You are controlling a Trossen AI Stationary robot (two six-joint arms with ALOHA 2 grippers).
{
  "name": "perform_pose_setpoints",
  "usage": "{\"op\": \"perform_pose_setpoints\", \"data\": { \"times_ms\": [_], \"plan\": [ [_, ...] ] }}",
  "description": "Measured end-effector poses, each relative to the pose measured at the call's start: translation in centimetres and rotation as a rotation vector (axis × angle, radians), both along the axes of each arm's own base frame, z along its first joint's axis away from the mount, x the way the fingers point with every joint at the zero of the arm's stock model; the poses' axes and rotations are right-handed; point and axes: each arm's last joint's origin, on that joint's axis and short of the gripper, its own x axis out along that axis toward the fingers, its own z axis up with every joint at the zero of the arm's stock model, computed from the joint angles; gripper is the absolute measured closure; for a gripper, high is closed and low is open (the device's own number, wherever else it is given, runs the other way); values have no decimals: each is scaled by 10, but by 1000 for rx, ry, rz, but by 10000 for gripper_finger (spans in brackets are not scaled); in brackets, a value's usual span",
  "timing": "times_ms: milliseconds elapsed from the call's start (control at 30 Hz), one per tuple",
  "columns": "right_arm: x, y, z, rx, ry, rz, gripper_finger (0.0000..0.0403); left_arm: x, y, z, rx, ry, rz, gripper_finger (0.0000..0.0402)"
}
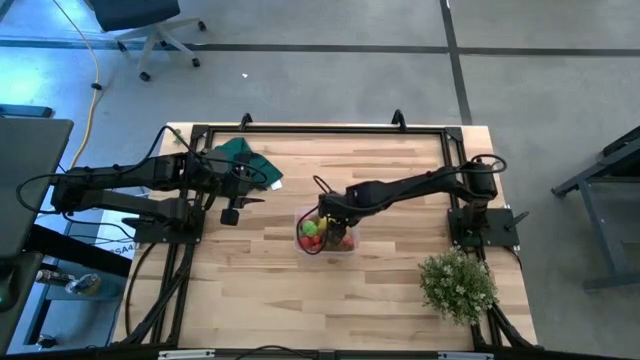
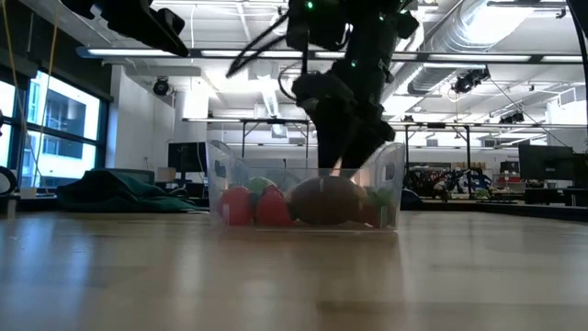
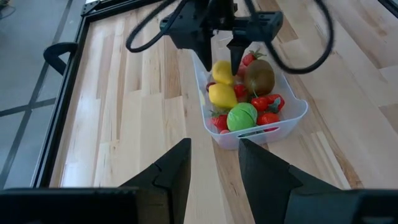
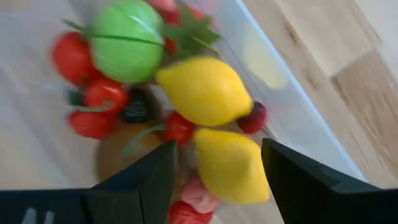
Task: Pick and placing Produce into tupperware
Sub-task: Return to Home Position
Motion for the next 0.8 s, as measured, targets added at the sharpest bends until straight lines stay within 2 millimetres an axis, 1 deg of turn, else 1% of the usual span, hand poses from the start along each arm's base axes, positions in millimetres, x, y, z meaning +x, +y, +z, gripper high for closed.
{"op": "perform_pose_setpoints", "data": {
  "times_ms": [100, 200, 333, 467, 533, 667, 733, 800],
  "plan": [
    [6, 1, 13, 3, -25, 26, 178, 0, 0, 0, 0, 0, 0, 279],
    [12, 1, 38, -16, -44, 50, 178, 0, 0, 0, 0, 0, 0, 279],
    [12, 4, 82, -104, -21, 92, 187, 0, 0, 0, 0, 0, 0, 279],
    [4, 11, 138, -207, -53, 138, 223, 0, 0, 0, 0, 0, 0, 279],
    [-5, 12, 170, -239, -116, 144, 248, 0, 0, 0, 0, 0, 0, 279],
    [-36, 7, 229, -323, -259, 96, 299, 0, 0, 0, 0, 0, 0, 279],
    [-55, 4, 253, -365, -330, 71, 324, 0, 0, 0, 0, -1, 0, 279],
    [-76, 1, 272, -399, -390, 42, 349, 0, 0, 0, 0, 0, 0, 279]
  ]
}}
